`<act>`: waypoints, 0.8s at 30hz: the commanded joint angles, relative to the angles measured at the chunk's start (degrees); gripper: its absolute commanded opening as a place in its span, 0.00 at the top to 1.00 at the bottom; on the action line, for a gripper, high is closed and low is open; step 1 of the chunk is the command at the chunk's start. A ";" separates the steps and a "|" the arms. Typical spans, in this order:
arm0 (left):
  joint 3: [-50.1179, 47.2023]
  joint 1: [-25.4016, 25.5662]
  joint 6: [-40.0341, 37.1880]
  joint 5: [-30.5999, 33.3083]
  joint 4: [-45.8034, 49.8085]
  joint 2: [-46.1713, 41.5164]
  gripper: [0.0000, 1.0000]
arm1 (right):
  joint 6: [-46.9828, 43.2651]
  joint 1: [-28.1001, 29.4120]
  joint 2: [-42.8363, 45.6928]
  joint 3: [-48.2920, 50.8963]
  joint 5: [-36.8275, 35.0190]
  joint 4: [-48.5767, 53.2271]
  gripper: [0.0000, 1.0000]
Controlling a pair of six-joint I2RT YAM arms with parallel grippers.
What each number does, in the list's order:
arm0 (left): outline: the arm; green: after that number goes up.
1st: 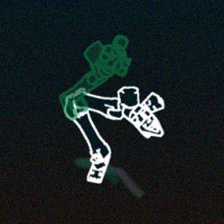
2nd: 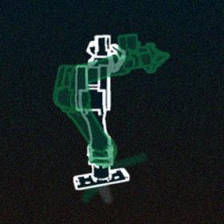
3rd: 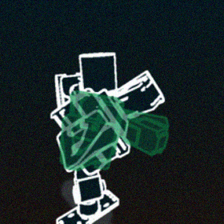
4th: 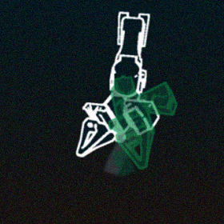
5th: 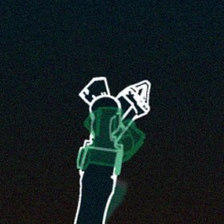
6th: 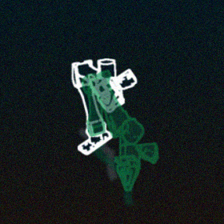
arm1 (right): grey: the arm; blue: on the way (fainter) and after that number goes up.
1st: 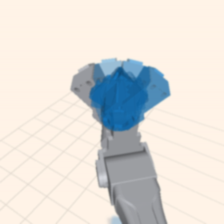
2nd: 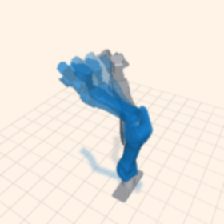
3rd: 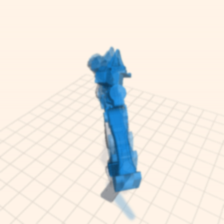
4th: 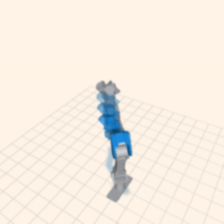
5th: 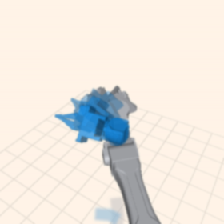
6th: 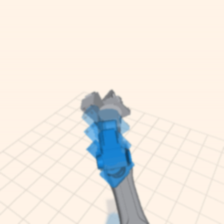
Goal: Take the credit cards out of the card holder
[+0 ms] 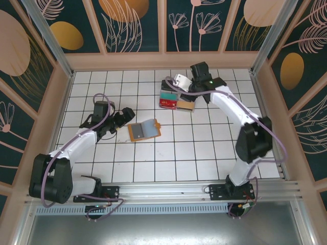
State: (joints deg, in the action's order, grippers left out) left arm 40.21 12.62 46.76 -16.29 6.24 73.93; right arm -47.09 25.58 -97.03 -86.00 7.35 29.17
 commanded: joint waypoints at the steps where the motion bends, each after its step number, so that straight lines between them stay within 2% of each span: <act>1: -1.54 -0.50 0.76 2.29 0.26 -2.34 0.01 | 15.35 2.58 6.29 7.28 1.27 -16.00 0.54; 3: -2.26 -0.49 0.89 2.75 0.35 -3.25 0.01 | 25.58 4.52 8.93 11.16 -2.78 -21.02 0.48; 6: -3.14 -0.49 1.00 3.49 0.53 -4.52 0.01 | 39.21 6.43 9.43 12.11 -6.71 -19.40 0.45; 9: -3.65 -0.49 0.93 3.77 0.92 -5.23 0.01 | 47.34 8.64 9.69 14.32 -7.75 -18.25 0.45; 12: -4.21 -0.49 1.04 4.69 1.29 -5.81 0.01 | 52.95 11.66 9.34 17.73 -11.60 -20.31 0.46; 17: -5.21 -0.50 3.04 6.25 1.59 -6.90 0.01 | 60.18 16.16 5.23 19.63 -9.59 -22.43 0.40; 20: -5.90 -0.49 4.01 7.45 1.58 -7.79 0.01 | 62.67 19.93 1.74 18.69 -9.77 -22.82 0.29; 24: -6.12 -0.49 4.36 7.94 2.02 -8.01 0.01 | 64.59 24.07 -4.70 14.52 -8.44 -20.95 0.28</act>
State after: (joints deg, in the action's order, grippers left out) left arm 34.74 12.62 49.89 -9.80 6.90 66.76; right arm 13.26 47.57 -98.35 -68.53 -1.45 8.34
